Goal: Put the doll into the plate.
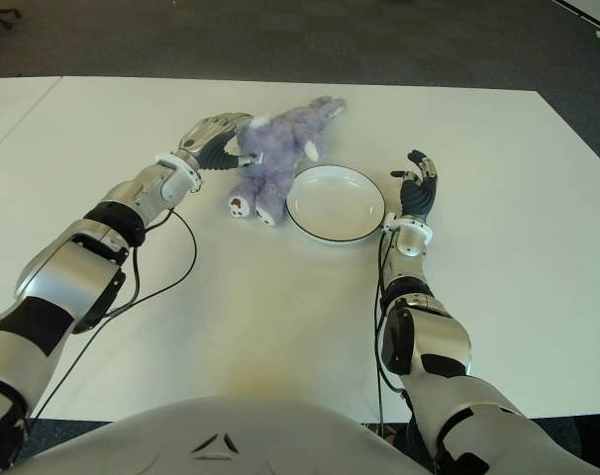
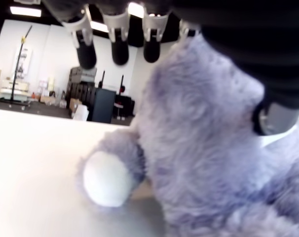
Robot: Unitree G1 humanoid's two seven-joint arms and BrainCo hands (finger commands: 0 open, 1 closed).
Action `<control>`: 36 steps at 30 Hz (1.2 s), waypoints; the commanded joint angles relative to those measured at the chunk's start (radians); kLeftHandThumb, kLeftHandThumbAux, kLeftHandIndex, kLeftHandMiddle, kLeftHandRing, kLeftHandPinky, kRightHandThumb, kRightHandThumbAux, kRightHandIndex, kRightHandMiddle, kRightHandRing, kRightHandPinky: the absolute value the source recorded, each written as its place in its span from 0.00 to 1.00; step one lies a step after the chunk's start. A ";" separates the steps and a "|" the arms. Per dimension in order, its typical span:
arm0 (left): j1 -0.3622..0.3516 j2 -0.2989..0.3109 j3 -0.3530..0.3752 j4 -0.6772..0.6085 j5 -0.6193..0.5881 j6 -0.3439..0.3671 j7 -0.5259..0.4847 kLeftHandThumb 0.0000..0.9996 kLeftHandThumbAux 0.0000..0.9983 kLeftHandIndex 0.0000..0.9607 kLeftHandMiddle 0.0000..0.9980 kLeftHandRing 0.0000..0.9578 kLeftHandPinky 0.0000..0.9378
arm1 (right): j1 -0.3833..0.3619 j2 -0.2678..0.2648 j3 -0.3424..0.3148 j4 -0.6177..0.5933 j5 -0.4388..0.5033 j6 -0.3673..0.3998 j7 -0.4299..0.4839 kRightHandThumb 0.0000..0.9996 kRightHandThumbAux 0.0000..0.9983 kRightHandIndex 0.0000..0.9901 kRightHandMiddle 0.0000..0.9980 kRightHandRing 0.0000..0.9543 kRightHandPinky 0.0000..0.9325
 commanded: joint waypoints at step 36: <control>0.037 0.011 -0.037 0.019 0.006 0.051 0.098 0.85 0.65 0.44 0.55 0.58 0.55 | 0.198 0.132 -0.005 0.148 0.000 0.127 -0.027 1.00 0.66 0.23 0.23 0.48 0.02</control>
